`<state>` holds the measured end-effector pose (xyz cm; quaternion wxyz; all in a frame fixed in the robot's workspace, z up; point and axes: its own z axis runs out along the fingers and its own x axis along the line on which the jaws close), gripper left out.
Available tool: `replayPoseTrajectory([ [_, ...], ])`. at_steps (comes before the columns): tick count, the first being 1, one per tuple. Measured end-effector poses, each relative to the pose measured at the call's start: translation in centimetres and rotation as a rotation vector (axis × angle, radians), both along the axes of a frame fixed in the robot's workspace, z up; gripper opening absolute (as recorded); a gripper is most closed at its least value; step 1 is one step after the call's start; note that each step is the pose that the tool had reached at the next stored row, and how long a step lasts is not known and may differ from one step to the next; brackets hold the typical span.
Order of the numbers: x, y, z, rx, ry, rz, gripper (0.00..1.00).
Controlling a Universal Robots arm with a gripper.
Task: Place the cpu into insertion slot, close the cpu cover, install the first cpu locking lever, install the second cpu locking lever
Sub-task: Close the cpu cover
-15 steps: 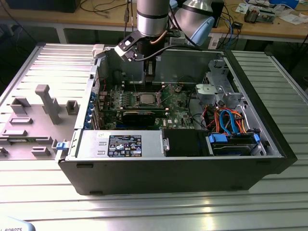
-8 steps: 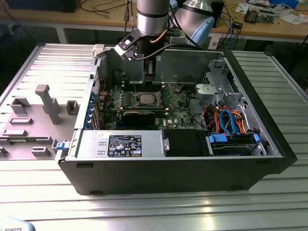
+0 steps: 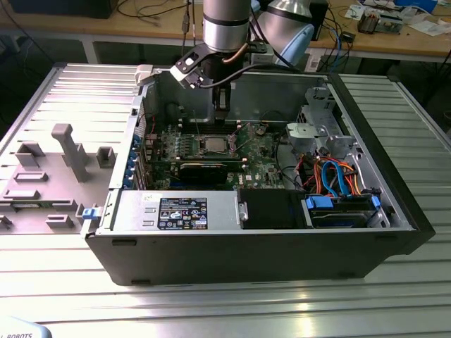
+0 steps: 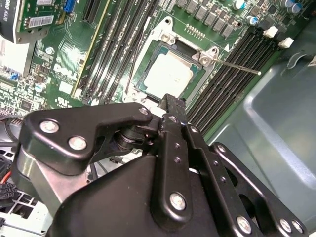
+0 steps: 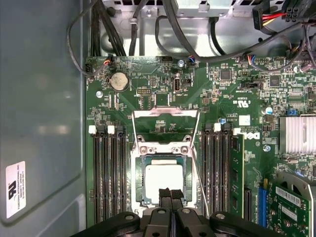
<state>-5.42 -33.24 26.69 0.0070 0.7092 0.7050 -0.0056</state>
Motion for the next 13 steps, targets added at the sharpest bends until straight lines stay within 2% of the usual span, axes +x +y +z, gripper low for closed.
replayPoseTrajectory([
  [9,0.22,0.01,0.02,-0.0022,0.0,0.0,0.11],
  [13,0.22,0.0,0.53,-0.0021,0.0,0.0,0.11],
])
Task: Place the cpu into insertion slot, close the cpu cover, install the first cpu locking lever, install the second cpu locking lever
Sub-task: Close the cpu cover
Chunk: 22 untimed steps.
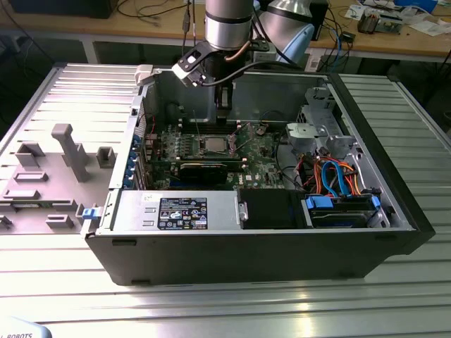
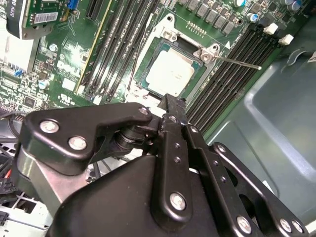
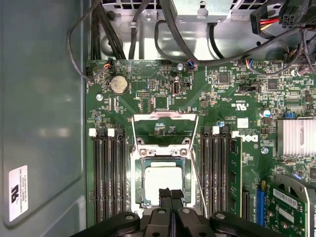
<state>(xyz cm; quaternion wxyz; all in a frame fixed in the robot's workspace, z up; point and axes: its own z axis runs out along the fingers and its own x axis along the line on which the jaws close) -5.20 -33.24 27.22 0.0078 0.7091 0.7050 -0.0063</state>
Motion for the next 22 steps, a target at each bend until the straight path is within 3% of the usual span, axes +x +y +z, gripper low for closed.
replayPoseTrajectory([
  [22,0.85,0.0,0.08,-0.0003,0.0,0.0,0.11],
])
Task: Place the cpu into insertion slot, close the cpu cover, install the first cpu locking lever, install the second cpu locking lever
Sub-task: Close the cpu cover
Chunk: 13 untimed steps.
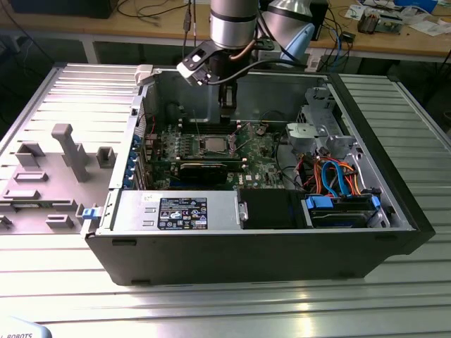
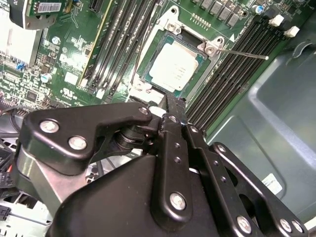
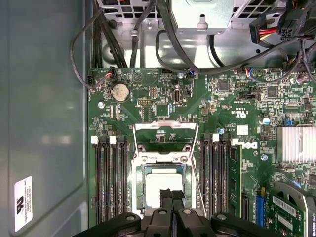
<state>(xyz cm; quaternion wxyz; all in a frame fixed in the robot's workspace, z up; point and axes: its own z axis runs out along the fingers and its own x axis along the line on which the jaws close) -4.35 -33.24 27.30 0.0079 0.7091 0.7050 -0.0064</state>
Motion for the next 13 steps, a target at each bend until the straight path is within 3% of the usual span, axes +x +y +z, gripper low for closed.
replayPoseTrajectory([
  [13,0.32,0.0,0.0,-0.0001,0.0,0.0,0.11],
])
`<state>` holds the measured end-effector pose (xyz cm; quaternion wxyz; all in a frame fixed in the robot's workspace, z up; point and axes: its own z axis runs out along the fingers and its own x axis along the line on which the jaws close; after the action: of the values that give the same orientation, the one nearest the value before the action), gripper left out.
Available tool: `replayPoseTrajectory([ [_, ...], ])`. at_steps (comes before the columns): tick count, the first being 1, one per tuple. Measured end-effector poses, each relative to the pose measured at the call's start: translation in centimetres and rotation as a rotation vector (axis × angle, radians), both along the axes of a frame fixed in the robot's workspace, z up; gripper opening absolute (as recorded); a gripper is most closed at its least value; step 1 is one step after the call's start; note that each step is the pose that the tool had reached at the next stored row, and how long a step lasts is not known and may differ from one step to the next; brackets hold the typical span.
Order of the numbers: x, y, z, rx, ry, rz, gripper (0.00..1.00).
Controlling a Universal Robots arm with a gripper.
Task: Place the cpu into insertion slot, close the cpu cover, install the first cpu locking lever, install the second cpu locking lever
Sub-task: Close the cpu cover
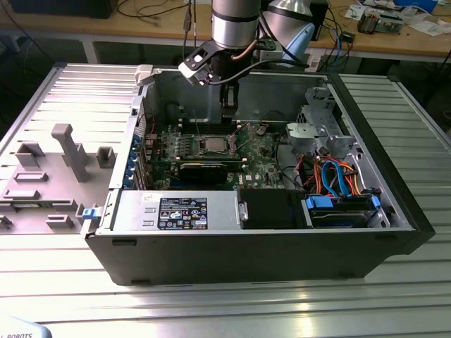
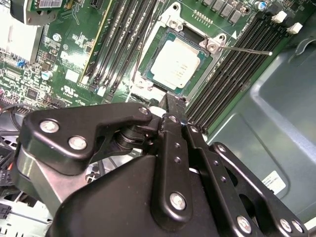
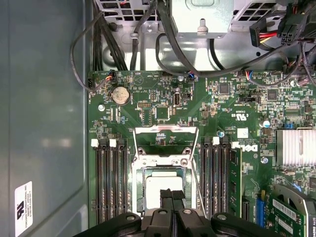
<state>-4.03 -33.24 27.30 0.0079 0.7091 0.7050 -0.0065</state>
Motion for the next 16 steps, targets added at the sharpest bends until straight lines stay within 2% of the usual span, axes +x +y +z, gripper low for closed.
replayPoseTrajectory([
  [16,1.12,0.0,0.0,0.0,0.0,0.0,0.11],
])
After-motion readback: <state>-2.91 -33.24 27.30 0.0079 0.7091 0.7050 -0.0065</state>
